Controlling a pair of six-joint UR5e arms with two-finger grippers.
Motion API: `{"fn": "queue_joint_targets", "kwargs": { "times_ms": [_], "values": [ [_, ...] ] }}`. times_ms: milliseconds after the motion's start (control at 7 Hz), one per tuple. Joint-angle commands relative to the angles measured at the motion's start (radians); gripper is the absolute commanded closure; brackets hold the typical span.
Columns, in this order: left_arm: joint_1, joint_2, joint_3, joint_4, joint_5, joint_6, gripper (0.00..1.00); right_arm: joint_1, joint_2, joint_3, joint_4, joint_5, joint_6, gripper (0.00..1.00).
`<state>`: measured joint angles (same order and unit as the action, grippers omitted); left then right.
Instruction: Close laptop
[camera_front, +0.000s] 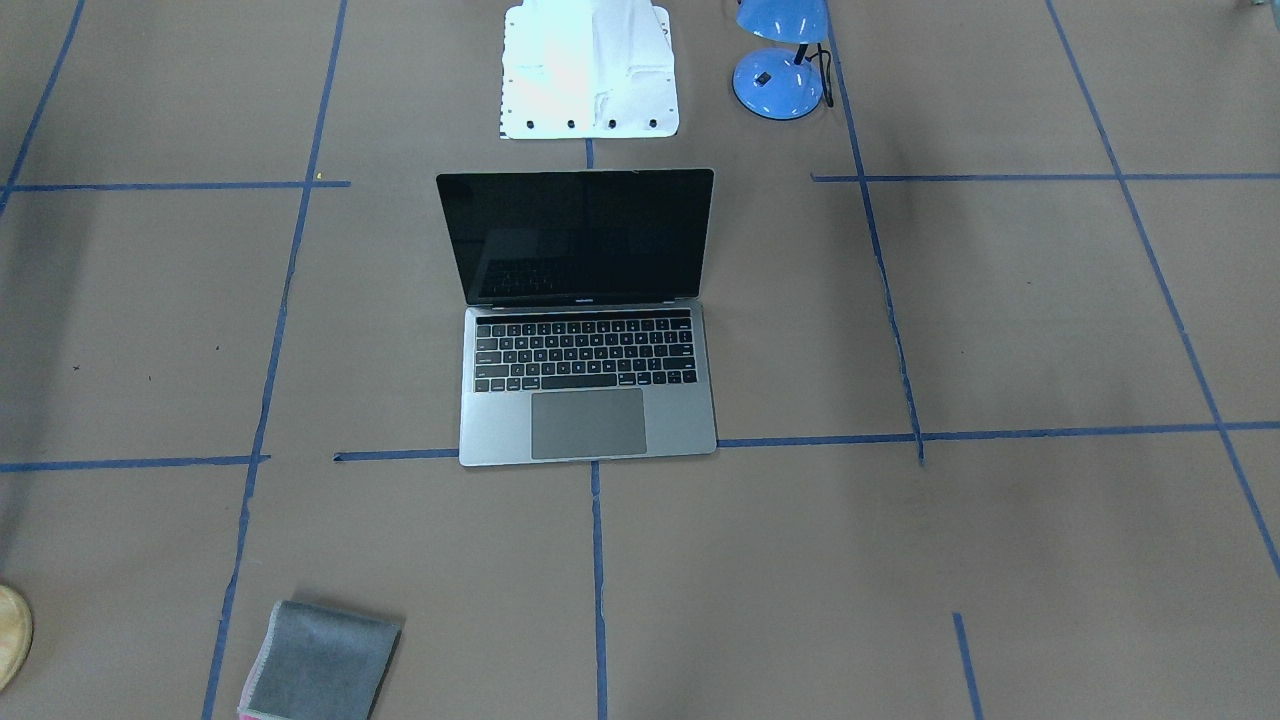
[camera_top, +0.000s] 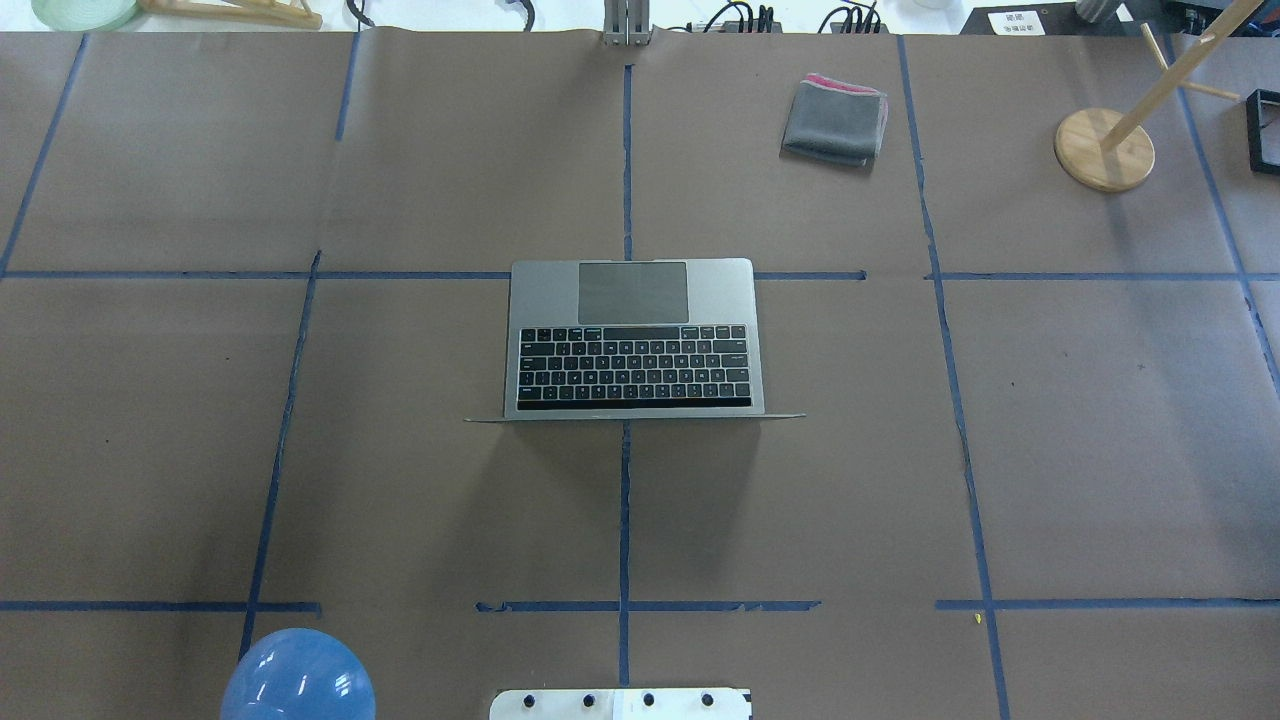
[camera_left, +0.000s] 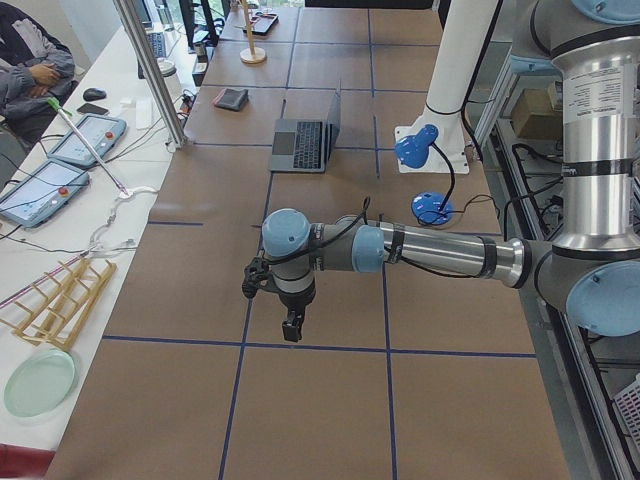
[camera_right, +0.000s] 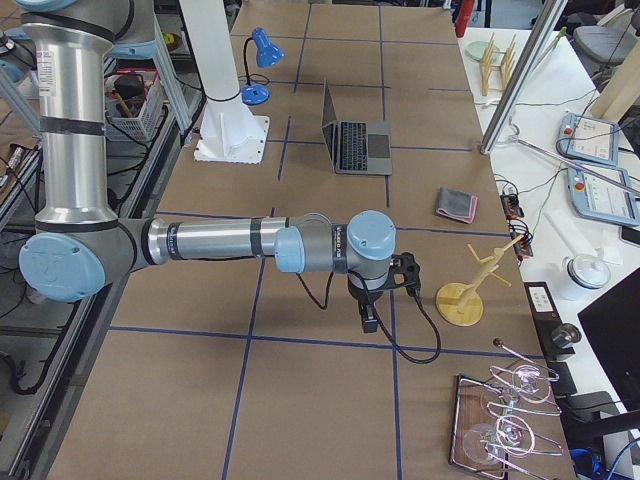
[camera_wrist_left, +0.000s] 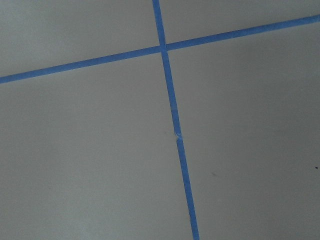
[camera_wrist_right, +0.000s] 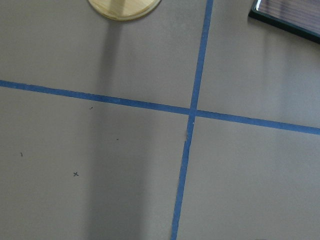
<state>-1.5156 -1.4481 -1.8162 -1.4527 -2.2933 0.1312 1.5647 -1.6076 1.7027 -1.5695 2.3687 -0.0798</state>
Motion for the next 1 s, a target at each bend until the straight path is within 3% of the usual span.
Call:
{"fn": "queue_joint_targets", "kwargs": {
  "times_ms": [0,286,429,714,857],
  "values": [
    [0.002,0.002,-0.008,-0.011,0.003,-0.004,0.0,0.0,0.0,0.0,0.005,0.001,0.0,0.0],
    [0.003,-0.001,-0.012,-0.014,0.002,-0.008,0.0,-0.002,0.0,0.005,0.023,0.012,-0.002,0.0],
    [0.003,-0.017,-0.035,-0.05,-0.003,-0.01,0.0,-0.005,-0.006,0.012,0.09,0.038,0.032,0.0],
    [0.003,-0.057,-0.028,-0.165,-0.002,-0.013,0.0,-0.098,-0.026,0.073,0.248,0.075,0.314,0.0],
    [0.006,-0.083,-0.023,-0.167,-0.005,-0.012,0.0,-0.176,-0.059,0.107,0.39,0.072,0.509,0.0]
  ]
}}
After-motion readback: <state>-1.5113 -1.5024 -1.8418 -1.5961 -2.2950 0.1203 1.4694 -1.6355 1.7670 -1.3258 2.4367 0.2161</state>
